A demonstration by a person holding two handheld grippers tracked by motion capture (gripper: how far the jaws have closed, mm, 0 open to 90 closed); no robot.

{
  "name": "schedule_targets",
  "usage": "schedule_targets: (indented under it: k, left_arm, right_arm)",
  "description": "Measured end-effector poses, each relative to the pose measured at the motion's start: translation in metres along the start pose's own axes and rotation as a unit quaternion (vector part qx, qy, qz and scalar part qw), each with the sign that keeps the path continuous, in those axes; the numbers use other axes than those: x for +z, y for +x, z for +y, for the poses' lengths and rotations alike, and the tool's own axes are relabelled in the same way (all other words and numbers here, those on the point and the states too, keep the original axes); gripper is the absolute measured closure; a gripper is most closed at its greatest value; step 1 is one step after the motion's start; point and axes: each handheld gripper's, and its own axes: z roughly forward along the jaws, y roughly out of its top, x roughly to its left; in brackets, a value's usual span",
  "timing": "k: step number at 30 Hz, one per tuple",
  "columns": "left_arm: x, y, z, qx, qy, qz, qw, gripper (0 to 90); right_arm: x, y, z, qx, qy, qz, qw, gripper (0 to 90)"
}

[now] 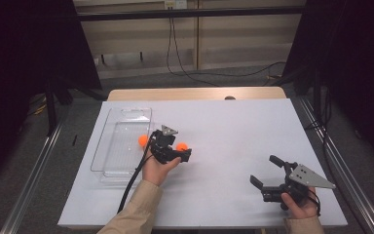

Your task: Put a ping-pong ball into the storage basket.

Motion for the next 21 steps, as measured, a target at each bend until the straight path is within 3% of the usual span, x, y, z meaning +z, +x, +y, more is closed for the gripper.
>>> schedule_targets:
  k: [21]
  left_arm:
    - [0.0072,-0.0029,-0.0016,0.006,0.000,0.008,1.0000,9.3]
  right_arm:
    - [-0.0004,0.0000,0.0000,-0.001,0.000,0.001,1.0000,0.7]
